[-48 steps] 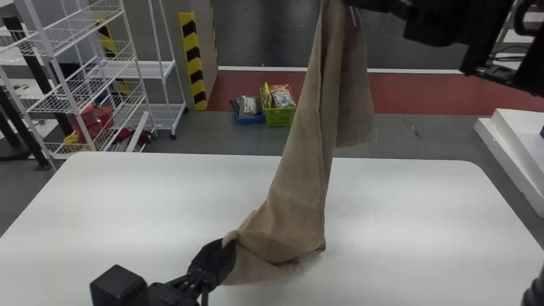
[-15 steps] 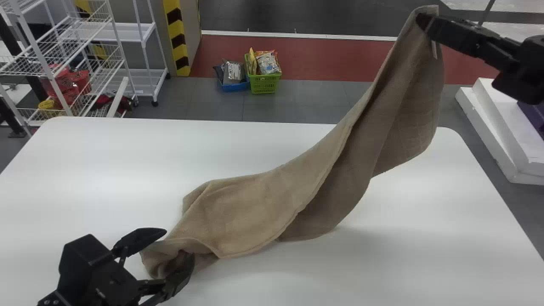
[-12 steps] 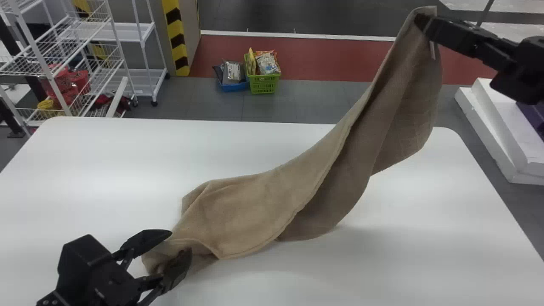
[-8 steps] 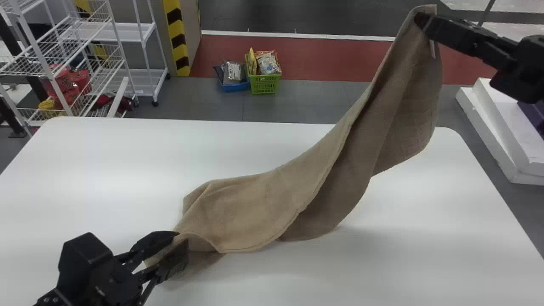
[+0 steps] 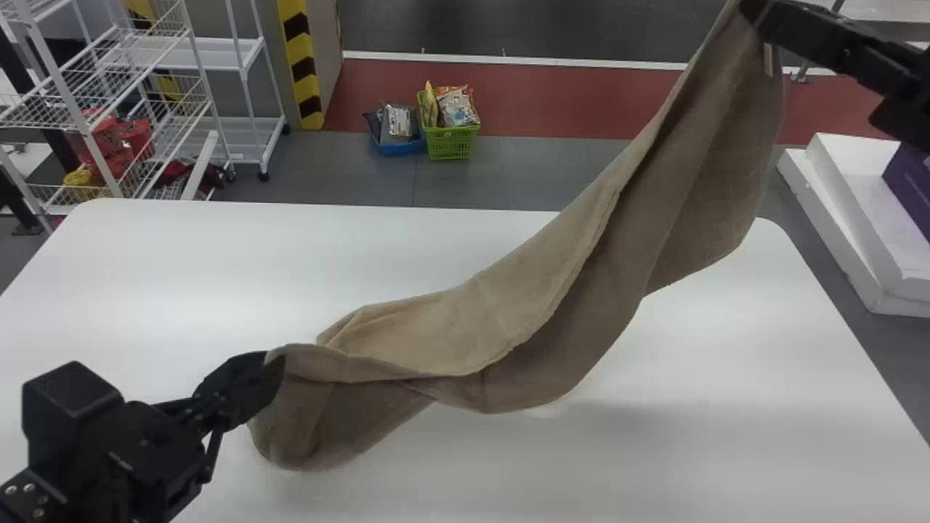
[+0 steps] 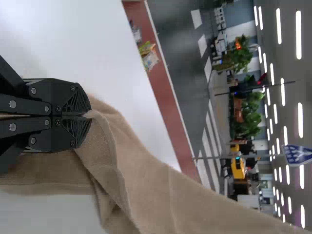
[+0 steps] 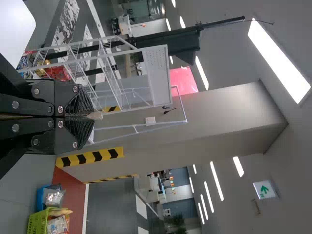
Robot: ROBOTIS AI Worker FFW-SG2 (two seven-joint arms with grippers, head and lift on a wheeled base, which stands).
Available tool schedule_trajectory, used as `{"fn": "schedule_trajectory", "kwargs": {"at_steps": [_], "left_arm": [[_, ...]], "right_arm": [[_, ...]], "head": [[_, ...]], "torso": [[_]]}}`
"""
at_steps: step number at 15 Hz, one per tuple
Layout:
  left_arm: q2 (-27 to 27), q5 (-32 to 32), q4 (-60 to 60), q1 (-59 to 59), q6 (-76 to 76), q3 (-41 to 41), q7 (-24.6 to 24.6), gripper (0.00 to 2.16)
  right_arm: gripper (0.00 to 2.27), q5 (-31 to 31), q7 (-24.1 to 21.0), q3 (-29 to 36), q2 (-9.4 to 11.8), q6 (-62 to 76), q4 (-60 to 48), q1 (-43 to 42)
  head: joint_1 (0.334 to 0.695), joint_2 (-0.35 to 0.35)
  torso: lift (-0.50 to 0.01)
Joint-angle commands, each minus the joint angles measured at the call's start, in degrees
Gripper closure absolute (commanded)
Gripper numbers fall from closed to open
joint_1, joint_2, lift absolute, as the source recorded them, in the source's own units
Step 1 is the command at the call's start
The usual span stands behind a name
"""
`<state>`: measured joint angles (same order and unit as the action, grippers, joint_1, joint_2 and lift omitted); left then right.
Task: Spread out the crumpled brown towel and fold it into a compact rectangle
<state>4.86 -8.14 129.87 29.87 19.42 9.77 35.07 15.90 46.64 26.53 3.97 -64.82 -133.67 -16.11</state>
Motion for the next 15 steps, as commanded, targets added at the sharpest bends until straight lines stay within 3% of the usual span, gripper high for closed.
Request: {"fn": "schedule_trajectory", "kwargs": {"at_steps": [1, 2, 7, 15], "left_arm": [[-1.9, 1.2, 3.6, -3.1, 5.9, 1.2, -0.4, 1.51], [-2.0, 1.8, 4.3, -4.4, 9.2, 1.3, -0.3, 1.51], [-2.1, -0.6, 4.0, -16.0, 22.9, -0.2, -1.0, 1.51], [-2.1, -5.2, 3.0, -31.4, 36.4, -0.7, -2.2, 1.51]], "right_arm": [[1.44, -0.3, 1.0, 1.4, 0.2, 0.0, 0.3, 1.3], [1.44, -0.2, 1.8, 1.8, 0.3, 0.2, 0.3, 2.8], [1.44, -0.9, 1.9, 2.8, 1.2, 3.3, 2.2, 2.1], [1.44, -4.0, 1.2, 2.6, 2.6, 4.6, 10.8, -5.1]], "head": [[0.635, -0.041], [0.612, -0.043], [0.599, -0.054], [0.478, -0.045]], "torso": [[-0.127], [-0.127], [-0.127], [-0.127]]}}
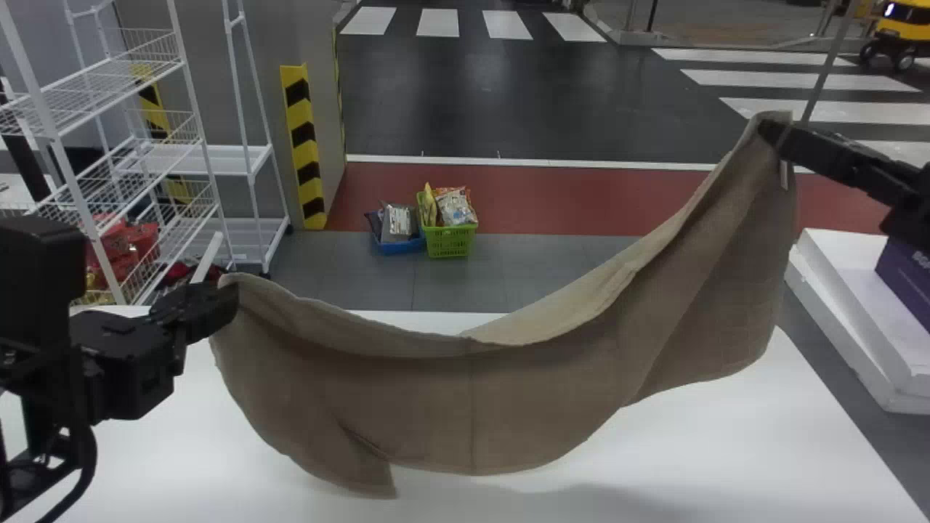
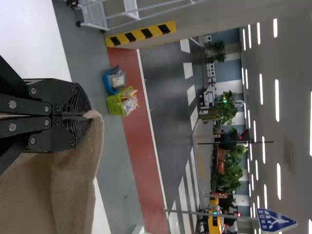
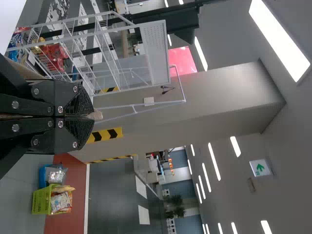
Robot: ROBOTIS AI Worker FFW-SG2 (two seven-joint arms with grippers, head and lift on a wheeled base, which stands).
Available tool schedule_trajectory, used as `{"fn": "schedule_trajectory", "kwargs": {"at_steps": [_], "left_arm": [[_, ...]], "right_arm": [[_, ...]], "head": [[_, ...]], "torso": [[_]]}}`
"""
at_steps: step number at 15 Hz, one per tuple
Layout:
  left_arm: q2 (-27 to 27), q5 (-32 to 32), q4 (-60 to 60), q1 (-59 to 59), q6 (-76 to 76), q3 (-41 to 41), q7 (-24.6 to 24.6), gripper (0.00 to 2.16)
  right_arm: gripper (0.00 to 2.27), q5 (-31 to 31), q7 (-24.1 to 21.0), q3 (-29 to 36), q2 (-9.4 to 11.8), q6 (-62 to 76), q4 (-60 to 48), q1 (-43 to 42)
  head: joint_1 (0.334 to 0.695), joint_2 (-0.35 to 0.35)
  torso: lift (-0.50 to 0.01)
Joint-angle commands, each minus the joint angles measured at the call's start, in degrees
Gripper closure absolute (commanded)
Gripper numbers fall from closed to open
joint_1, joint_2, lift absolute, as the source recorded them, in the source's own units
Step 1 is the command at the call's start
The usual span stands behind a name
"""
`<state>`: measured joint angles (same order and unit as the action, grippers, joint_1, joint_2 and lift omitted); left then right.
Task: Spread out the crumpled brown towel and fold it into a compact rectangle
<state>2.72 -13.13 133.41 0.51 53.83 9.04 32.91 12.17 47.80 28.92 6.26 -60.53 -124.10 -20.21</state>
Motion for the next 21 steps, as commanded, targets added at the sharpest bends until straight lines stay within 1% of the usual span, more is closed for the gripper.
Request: {"fn": "schedule_trajectory", "kwargs": {"at_steps": [1, 3, 5, 6, 7, 10, 12, 13, 14, 16, 18, 19, 21], "left_arm": [[0.0, -0.2, -1.0, -3.3, 2.4, 0.0, -0.1, 1.51], [0.1, -0.8, -2.9, -6.3, 2.7, -0.6, -0.9, 1.51], [0.2, -3.0, -5.0, -10.4, 4.0, -1.5, -0.9, 1.51], [0.2, -3.3, -6.3, -11.9, 4.3, -1.7, -0.9, 1.51], [0.2, -3.4, -6.8, -13.5, 5.2, -1.7, -1.0, 1.51], [0.3, -3.7, -7.6, -17.2, 6.1, -1.6, -1.0, 1.51], [0.4, -3.7, -7.7, -18.3, 6.8, -1.6, -0.9, 1.51], [0.5, -3.7, -7.6, -17.2, 6.6, -1.6, -0.4, 1.51], [0.5, -3.7, -7.5, -15.2, 6.4, -1.3, 0.0, 1.51], [0.6, -3.3, -7.0, -10.4, 3.3, -0.1, 0.9, 1.51], [0.6, -2.5, -5.3, -5.3, -2.5, 3.1, 2.5, 1.51], [0.6, -1.5, -3.6, -3.1, -3.1, 4.9, 3.7, 1.51], [0.6, 1.2, 1.2, 3.9, -8.5, 8.5, 6.3, 1.51]], "right_arm": [[1.44, -0.4, -0.1, -0.1, 0.9, 0.3, 1.8, -1.6], [1.44, -1.6, -0.8, -0.6, 1.5, 1.0, 3.5, -3.3], [1.44, -2.7, -1.1, -0.7, 1.9, 1.0, 6.1, -5.8], [1.44, -2.8, -1.3, -0.7, 2.6, 1.0, 7.3, -6.8], [1.44, -2.8, -1.3, -0.6, 3.1, 1.2, 8.5, -7.3], [1.44, -2.8, -1.4, 0.0, 4.9, 2.2, 12.0, -9.1], [1.45, -2.7, -1.4, 0.4, 5.1, 3.3, 14.0, -9.9], [1.44, -2.6, -1.2, 0.8, 5.1, 3.8, 14.6, -9.4], [1.44, -2.3, -0.8, 1.1, 5.1, 4.8, 14.8, -8.4], [1.44, -2.0, -0.1, 2.2, 5.2, 7.8, 15.3, -6.4], [1.44, -1.2, 0.6, 3.8, 5.8, 9.9, 15.6, -4.5], [1.44, -0.6, 1.5, 4.9, 5.8, 9.9, 15.6, -3.7], [1.44, 1.3, 3.0, 6.6, 6.1, 12.4, 15.5, 0.3]], "head": [[0.468, -0.047], [0.448, -0.049], [0.430, -0.053], [0.420, -0.055], [0.399, -0.059], [0.376, -0.067], [0.359, -0.074], [0.343, -0.079], [0.342, -0.082], [0.355, -0.087], [0.389, -0.093], [0.417, -0.095], [0.436, -0.097]], "torso": [[-0.127], [-0.127], [-0.127], [-0.127], [-0.127], [-0.127], [-0.127], [-0.127], [-0.127], [-0.127], [-0.127], [-0.127], [-0.127]]}}
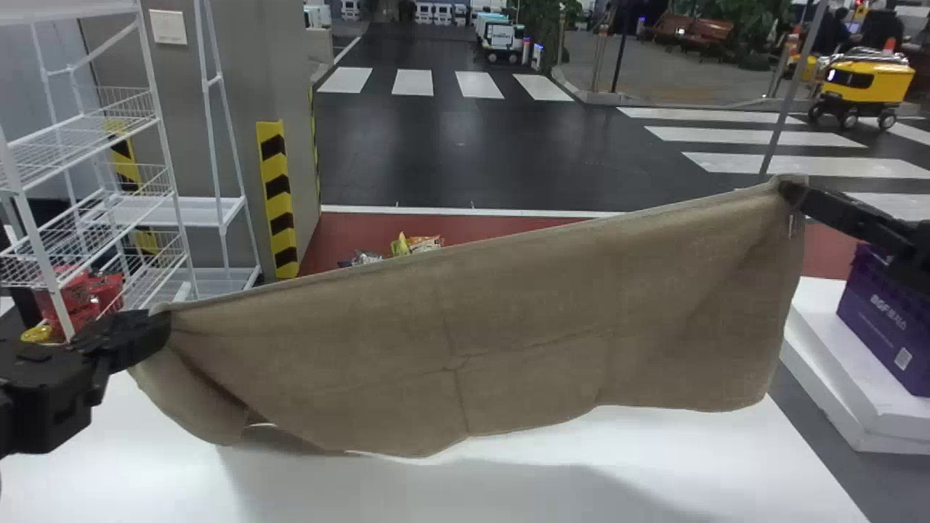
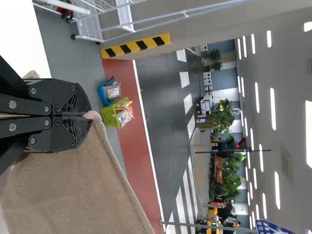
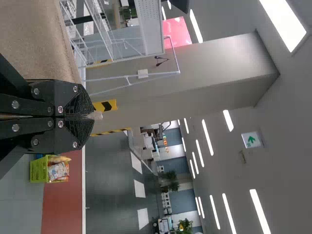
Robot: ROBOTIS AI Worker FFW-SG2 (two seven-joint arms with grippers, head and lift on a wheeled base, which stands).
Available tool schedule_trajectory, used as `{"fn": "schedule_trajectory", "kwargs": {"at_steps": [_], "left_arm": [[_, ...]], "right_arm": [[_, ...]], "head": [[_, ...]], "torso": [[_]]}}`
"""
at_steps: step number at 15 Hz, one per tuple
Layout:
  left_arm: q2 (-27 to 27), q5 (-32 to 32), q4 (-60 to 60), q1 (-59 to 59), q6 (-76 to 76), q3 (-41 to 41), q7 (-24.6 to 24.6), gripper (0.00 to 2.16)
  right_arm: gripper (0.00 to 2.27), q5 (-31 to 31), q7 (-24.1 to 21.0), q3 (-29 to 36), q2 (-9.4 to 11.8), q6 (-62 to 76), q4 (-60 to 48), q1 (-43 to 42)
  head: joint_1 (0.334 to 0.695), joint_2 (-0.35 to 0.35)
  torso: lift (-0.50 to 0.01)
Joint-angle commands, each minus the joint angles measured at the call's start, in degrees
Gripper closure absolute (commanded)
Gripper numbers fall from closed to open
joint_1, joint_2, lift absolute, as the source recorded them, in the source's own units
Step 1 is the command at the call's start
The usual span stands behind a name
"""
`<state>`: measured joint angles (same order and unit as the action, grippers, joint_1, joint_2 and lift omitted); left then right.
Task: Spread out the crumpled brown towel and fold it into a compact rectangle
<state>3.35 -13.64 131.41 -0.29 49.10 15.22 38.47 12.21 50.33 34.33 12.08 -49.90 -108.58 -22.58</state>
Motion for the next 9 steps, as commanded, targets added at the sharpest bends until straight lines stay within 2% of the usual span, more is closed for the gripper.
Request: {"fn": "schedule_trajectory", "kwargs": {"at_steps": [1, 5, 6, 9], "left_arm": [[-0.1, 2.4, 5.0, 8.6, -7.3, 3.6, 1.5, 1.51], [-0.4, 5.0, 6.4, 22.3, -24.5, 6.6, 4.9, 1.51], [-0.3, 5.0, 5.4, 24.8, -28.7, 6.5, 6.0, 1.51], [0.2, 4.7, 1.9, 29.1, -37.4, 5.3, 10.0, 1.51]], "right_arm": [[1.44, 2.5, 0.8, 2.9, 0.6, 2.8, -0.1, 4.7], [1.44, 7.0, 5.1, 6.5, 0.5, 6.9, -3.0, 15.5], [1.44, 7.9, 6.3, 6.7, -0.3, 10.2, -4.1, 19.2], [1.44, 7.9, 10.3, 5.3, -2.1, 18.5, -5.4, 28.6]], "head": [[0.460, -0.100], [0.521, -0.128], [0.564, -0.143], [0.641, -0.159]], "torso": [[-0.127], [-0.127], [-0.127], [-0.127]]}}
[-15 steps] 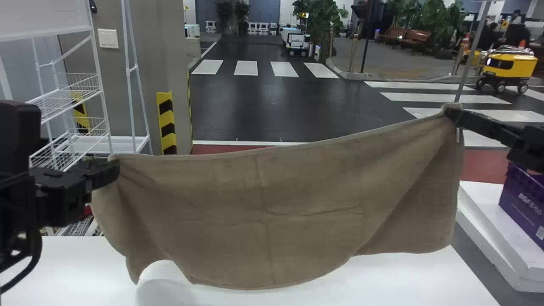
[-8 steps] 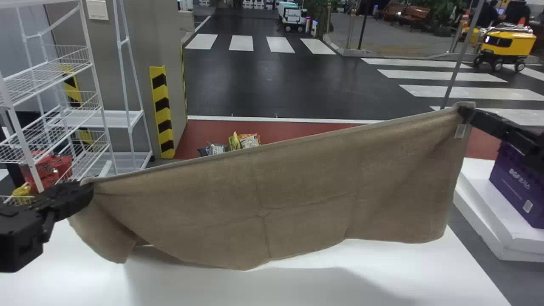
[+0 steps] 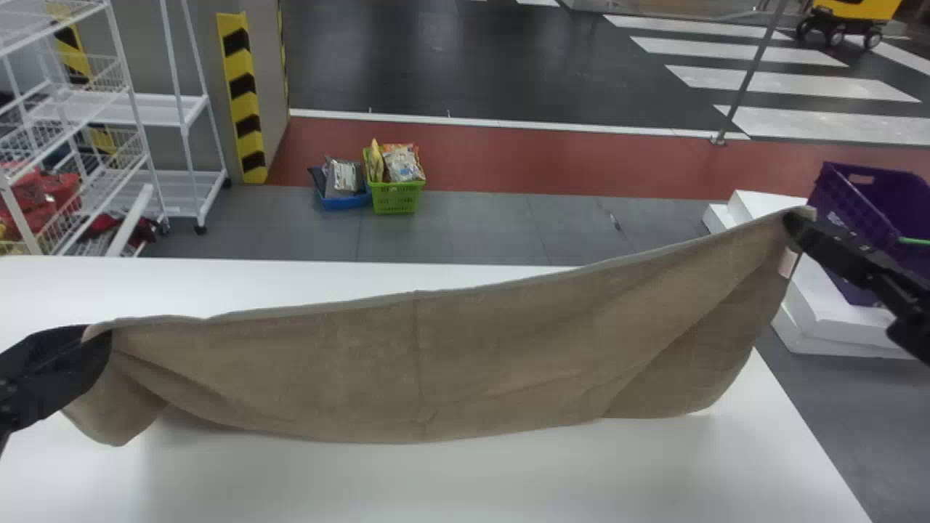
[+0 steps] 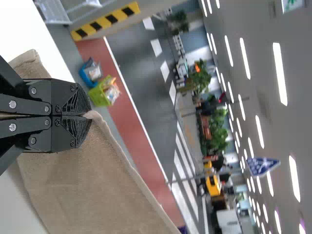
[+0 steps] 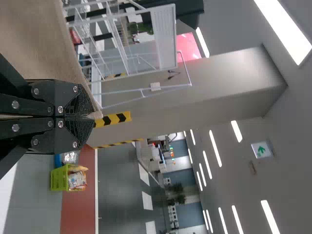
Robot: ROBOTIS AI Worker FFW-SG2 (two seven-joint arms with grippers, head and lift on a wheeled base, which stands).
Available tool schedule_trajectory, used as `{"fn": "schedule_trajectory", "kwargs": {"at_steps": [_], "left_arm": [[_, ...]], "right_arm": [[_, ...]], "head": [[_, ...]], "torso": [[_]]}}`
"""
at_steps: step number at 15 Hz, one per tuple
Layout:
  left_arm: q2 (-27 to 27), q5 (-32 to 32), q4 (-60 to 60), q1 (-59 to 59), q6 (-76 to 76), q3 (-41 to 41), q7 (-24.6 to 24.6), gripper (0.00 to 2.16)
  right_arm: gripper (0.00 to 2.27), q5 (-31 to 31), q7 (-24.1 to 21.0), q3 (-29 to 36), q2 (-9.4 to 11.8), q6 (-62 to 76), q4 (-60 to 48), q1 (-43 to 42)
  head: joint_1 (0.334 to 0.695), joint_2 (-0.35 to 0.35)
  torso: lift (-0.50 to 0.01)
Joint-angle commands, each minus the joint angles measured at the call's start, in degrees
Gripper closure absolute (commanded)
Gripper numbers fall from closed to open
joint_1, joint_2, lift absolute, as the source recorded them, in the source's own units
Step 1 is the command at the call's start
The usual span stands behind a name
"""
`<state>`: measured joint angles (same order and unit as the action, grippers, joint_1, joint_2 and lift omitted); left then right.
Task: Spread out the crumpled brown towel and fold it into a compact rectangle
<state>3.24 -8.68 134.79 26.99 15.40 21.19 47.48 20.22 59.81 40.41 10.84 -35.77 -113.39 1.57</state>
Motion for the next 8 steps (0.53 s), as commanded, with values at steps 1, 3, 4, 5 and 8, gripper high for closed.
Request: {"fn": "schedule_trajectory", "kwargs": {"at_steps": [1, 3, 4, 5, 8], "left_arm": [[0.3, -0.9, -2.0, 2.7, -4.5, -1.2, 2.5, 1.51], [0.5, -1.9, -2.8, 4.0, -7.7, -1.5, 5.0, 1.51], [0.5, -2.3, -2.8, 4.6, -8.4, -1.5, 6.0, 1.51], [0.7, -2.6, -3.0, 5.3, -10.9, -1.4, 7.5, 1.51], [2.5, -2.9, -6.3, 7.2, -22.1, 0.3, 12.4, 1.51]], "right_arm": [[1.44, -0.1, 1.2, -1.8, -1.2, 8.0, -0.8, 7.9], [1.44, -0.3, 2.3, -2.9, -2.0, 14.0, -1.1, 12.6], [1.44, -0.2, 3.3, -2.9, -2.3, 15.2, -1.2, 14.1], [1.44, -0.4, 4.3, -2.8, -2.8, 16.6, -1.1, 15.7], [1.45, -0.7, 5.4, -3.5, -2.6, 24.0, -0.4, 21.6]], "head": [[0.671, -0.164], [0.695, -0.174], [0.695, -0.176], [0.695, -0.179], [0.695, -0.199]], "torso": [[-0.127], [-0.127], [-0.127], [-0.127], [-0.127]]}}
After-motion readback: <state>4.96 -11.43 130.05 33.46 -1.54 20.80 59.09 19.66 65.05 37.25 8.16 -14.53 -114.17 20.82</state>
